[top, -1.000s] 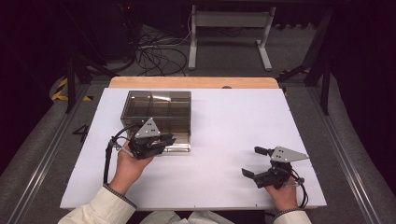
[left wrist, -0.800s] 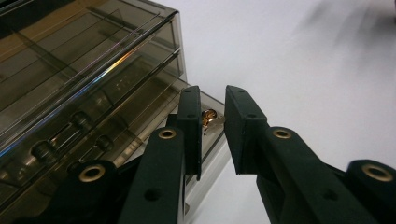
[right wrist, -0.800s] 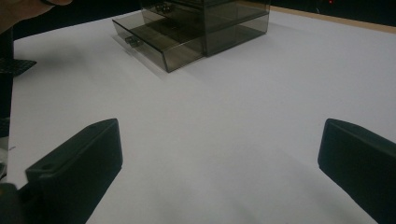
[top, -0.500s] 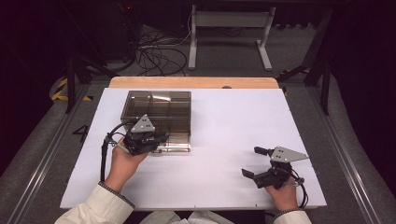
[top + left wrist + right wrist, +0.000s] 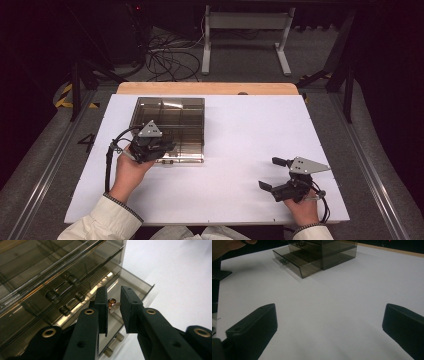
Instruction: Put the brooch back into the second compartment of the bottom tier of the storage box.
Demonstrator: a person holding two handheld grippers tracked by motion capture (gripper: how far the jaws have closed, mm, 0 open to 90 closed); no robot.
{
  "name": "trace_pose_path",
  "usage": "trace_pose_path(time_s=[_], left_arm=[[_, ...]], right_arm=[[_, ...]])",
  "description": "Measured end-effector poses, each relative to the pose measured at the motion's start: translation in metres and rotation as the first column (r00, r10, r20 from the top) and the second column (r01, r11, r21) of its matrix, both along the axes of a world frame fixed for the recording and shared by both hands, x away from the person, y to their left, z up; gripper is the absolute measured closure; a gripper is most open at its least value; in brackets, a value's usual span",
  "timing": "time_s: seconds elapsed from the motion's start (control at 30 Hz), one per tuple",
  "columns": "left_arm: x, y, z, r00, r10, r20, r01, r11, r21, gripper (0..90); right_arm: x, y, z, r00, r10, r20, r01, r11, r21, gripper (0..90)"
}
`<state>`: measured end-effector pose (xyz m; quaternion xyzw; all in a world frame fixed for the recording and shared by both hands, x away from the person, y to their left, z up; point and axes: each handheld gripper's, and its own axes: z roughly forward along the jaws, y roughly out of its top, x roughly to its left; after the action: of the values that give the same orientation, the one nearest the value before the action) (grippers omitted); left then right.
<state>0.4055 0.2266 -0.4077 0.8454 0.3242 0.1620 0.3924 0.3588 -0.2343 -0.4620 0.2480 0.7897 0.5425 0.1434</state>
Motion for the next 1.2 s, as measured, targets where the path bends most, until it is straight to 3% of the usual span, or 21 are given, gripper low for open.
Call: trace_pose_path(time_s=[0.33, 0.5, 0.63, 1.2], left_arm=[[0.015, 0.011, -0.012, 0.9984, 0.02, -0.053, -0.021, 0.9996, -0.018, 76.8], [0.018, 0.014, -0.017, 0.9992, 0.016, -0.037, -0.016, 0.9998, 0.007, 76.8], [0.02, 0.018, -0.021, 0.9981, 0.01, -0.061, -0.01, 0.9999, -0.007, 76.8], [0.021, 0.016, -0.026, 0.9988, 0.005, -0.048, -0.004, 0.9997, 0.023, 76.6]], right_arm=[[0.0, 0.0, 0.0, 1.0, 0.001, 0.003, -0.001, 1.0, -0.002, 0.5], [0.0, 0.0, 0.0, 1.0, 0.002, 0.003, -0.002, 1.0, -0.003, 0.5], [0.0, 0.0, 0.0, 1.0, 0.003, 0.0, -0.003, 1.0, -0.003, 0.5], [0.0, 0.0, 0.0, 1.0, 0.001, -0.003, -0.001, 1.0, 0.0, 0.5]])
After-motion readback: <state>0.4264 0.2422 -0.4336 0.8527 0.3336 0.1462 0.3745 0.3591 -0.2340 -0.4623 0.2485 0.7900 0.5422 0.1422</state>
